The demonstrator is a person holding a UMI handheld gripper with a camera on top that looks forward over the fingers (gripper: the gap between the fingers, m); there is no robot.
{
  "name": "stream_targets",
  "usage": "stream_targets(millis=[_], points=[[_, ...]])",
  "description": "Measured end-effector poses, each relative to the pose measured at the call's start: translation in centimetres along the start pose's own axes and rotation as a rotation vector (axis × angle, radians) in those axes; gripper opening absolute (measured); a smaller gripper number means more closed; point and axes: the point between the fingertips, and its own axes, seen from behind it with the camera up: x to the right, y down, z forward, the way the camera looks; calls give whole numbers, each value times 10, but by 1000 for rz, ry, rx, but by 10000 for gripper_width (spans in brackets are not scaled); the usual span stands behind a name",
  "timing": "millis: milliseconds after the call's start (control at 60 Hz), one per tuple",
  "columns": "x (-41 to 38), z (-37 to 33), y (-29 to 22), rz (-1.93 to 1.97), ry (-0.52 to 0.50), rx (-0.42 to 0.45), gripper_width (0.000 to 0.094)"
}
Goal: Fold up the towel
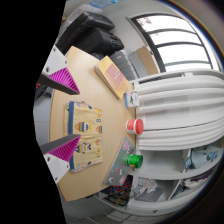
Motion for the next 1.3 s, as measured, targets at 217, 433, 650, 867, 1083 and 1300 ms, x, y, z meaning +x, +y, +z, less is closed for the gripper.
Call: stream_targets(millis=[217,433,650,867,1083,1300], points=[[-40,99,-17,-52,4,-13,811],[-20,162,7,-87,79,-57,484],[-3,160,10,-139,137,-52,41],[19,118,-50,-65,113,33,25],[113,85,-71,-8,153,78,32],[189,115,6,59,185,-114,36]])
